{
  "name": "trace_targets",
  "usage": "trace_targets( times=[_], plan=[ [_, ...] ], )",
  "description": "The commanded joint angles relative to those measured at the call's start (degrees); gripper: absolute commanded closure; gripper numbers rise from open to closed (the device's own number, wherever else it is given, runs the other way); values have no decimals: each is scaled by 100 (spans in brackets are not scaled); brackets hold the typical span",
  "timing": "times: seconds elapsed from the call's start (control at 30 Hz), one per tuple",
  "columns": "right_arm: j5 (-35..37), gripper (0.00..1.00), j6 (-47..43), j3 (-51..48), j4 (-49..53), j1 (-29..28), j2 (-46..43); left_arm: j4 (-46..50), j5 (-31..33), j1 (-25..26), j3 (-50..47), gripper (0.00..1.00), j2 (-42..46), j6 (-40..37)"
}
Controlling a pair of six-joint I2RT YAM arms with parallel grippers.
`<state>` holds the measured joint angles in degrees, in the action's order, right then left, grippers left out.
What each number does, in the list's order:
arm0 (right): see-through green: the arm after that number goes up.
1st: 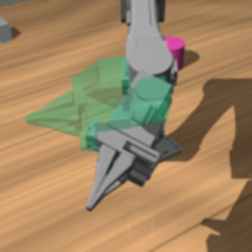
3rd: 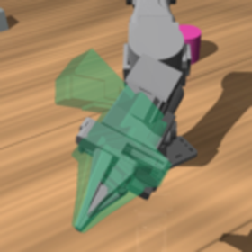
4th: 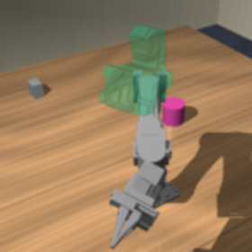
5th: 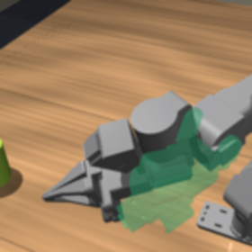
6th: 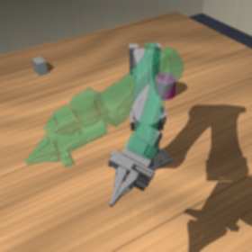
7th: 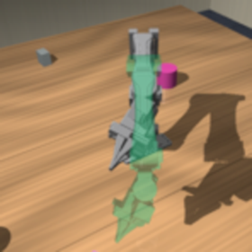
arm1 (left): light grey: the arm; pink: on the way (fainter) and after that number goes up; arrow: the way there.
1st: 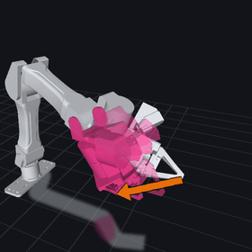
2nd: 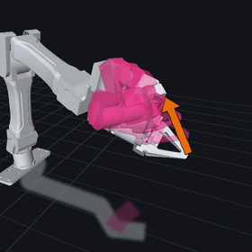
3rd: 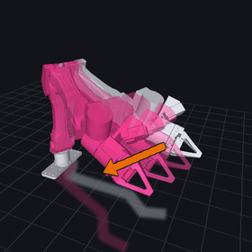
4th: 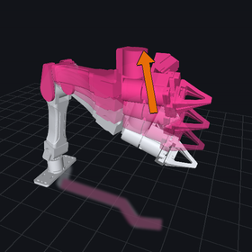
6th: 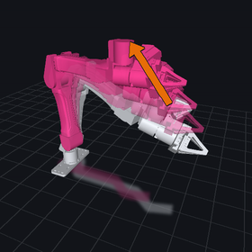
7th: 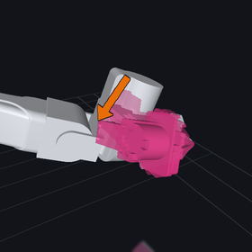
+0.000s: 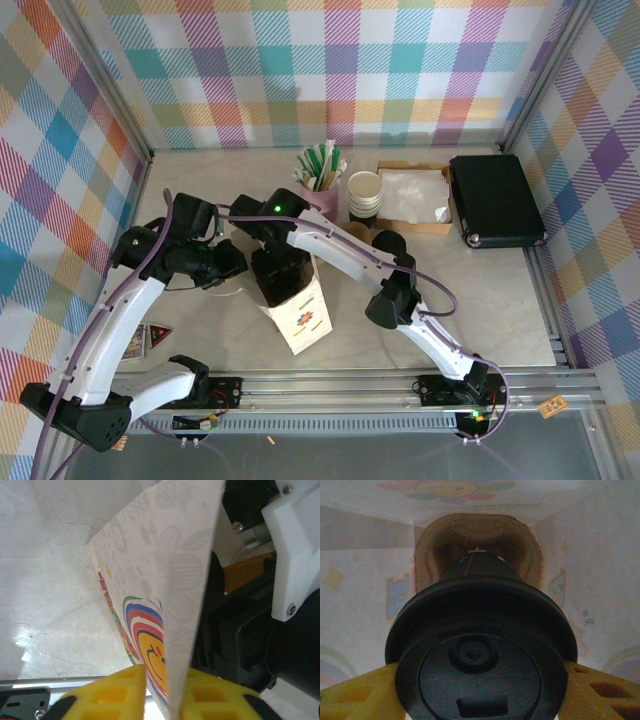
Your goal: Pack the takeout coffee
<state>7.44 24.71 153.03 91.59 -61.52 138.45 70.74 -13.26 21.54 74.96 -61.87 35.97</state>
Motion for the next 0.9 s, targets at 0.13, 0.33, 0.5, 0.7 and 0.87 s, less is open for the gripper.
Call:
trace_targets(
  times=[0.13, 0.33, 0.5, 0.7, 0.87],
  plan=[
    [240, 78, -65, 117, 37, 27, 222, 78, -266, -29, -295, 100, 46, -7],
    [328, 76, 0, -2, -308, 68, 330, 106, -235, 134, -387, 100, 71, 54],
    [353, 75, 73, 1, -401, 113, 428, 89, -212, 244, -342, 100, 7, 32],
    [449, 72, 52, -1, -523, 157, 539, 43, -265, 254, -333, 100, -55, -28],
    [512, 65, -12, -1, -625, 169, 643, 2, -285, 251, -341, 100, -75, -59]
  ],
)
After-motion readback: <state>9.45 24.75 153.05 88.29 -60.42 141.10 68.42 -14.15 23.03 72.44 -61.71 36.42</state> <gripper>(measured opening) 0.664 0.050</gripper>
